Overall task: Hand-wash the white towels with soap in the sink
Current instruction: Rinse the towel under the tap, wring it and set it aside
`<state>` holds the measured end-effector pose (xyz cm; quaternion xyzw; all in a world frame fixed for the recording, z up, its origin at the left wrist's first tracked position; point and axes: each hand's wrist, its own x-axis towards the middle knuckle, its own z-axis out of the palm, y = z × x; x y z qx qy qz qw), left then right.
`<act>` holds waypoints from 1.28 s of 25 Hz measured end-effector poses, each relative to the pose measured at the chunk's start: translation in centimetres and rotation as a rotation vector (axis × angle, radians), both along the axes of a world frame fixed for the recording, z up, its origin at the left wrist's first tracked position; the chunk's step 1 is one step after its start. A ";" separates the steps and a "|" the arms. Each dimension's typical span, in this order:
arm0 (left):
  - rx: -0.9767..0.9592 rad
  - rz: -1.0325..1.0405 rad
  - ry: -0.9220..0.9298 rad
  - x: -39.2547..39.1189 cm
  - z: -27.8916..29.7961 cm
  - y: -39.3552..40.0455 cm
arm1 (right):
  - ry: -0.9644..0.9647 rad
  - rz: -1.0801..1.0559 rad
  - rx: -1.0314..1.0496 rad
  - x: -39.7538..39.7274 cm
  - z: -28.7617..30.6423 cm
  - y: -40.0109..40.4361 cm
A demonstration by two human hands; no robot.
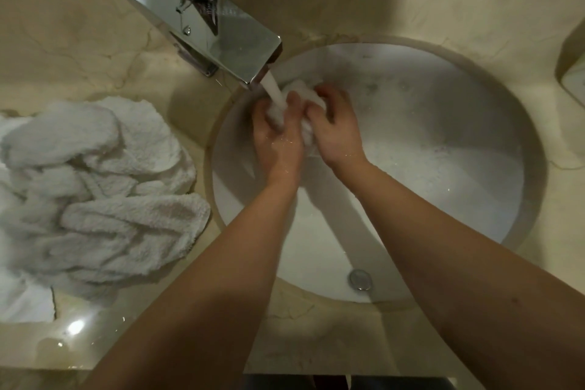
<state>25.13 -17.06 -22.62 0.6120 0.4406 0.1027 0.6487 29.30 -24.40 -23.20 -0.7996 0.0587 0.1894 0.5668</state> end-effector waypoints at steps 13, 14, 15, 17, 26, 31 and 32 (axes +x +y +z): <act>0.008 -0.104 -0.009 2.4 -3.5 -0.7 | -0.061 0.047 -0.098 0.0 -2.1 -1.1; -0.011 -0.100 -0.012 2.5 -3.8 -1.2 | -0.060 0.024 -0.107 -0.4 -2.3 -1.3; -0.020 -0.100 0.004 2.5 -3.9 -1.7 | -0.055 0.018 -0.122 -0.5 -2.3 -1.4; -0.039 -0.080 0.042 2.8 -4.2 -1.7 | -0.031 0.026 -0.146 -0.1 -2.6 -1.1; 0.201 -0.111 0.053 3.7 -5.7 -2.0 | -0.226 0.005 -0.256 1.8 -5.4 -0.8; 0.210 -0.169 0.086 4.3 -5.0 -2.3 | -0.332 0.167 -0.308 3.3 -7.1 -1.6; 0.316 -0.181 0.066 4.4 -5.0 -2.4 | -0.317 0.198 -0.322 3.5 -7.4 -1.7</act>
